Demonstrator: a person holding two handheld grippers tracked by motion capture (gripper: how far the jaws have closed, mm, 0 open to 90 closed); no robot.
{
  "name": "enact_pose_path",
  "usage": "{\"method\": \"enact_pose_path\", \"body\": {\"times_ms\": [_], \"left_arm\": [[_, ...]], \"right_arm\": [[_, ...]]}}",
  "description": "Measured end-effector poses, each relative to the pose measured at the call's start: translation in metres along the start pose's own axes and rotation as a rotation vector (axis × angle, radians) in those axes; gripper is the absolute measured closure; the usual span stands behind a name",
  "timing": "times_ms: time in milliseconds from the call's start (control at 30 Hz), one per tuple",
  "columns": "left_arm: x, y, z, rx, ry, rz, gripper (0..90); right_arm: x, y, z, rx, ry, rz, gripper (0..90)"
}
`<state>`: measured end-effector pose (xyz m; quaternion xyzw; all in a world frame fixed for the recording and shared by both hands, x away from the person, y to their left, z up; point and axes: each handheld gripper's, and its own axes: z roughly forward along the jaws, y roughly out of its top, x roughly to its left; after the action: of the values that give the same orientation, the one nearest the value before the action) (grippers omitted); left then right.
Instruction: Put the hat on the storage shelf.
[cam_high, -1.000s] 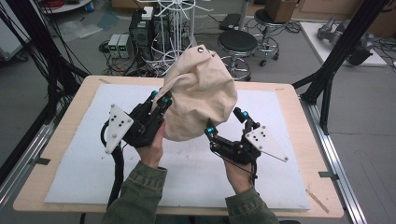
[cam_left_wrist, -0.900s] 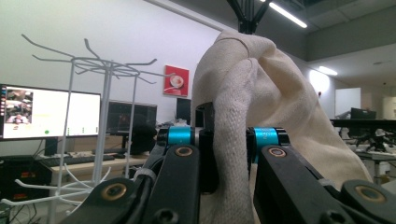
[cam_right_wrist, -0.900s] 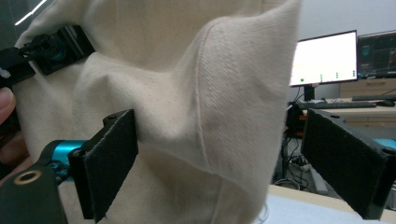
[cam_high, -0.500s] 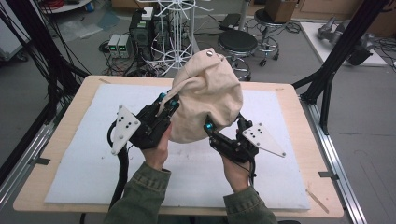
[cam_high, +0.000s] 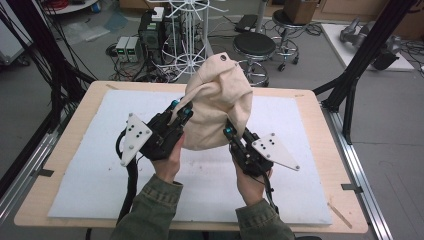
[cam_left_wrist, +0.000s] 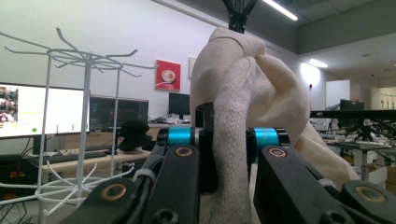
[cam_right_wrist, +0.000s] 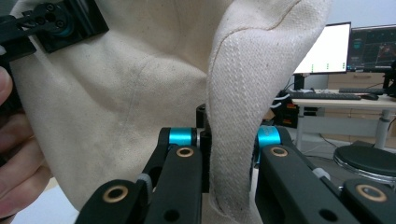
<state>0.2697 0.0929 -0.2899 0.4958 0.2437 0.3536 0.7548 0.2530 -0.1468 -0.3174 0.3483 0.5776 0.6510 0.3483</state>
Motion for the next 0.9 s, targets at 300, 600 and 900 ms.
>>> {"method": "enact_pose_path", "body": {"times_ms": [300,600,900], "left_arm": [[0.0014,0.0007,-0.0006,0.013,0.013,0.028,84.3],[0.0031,-0.0004,0.0006,0.033,0.021,0.034,79.5],[0.006,0.0006,0.0012,0.05,0.041,0.033,66.5]], "right_arm": [[-0.0001,0.0027,0.0,-0.005,0.01,-0.007,85.6],[-0.0009,0.0043,-0.0016,-0.016,-0.007,-0.024,85.5],[-0.0019,0.0068,-0.005,-0.056,-0.038,-0.051,85.6]]}}
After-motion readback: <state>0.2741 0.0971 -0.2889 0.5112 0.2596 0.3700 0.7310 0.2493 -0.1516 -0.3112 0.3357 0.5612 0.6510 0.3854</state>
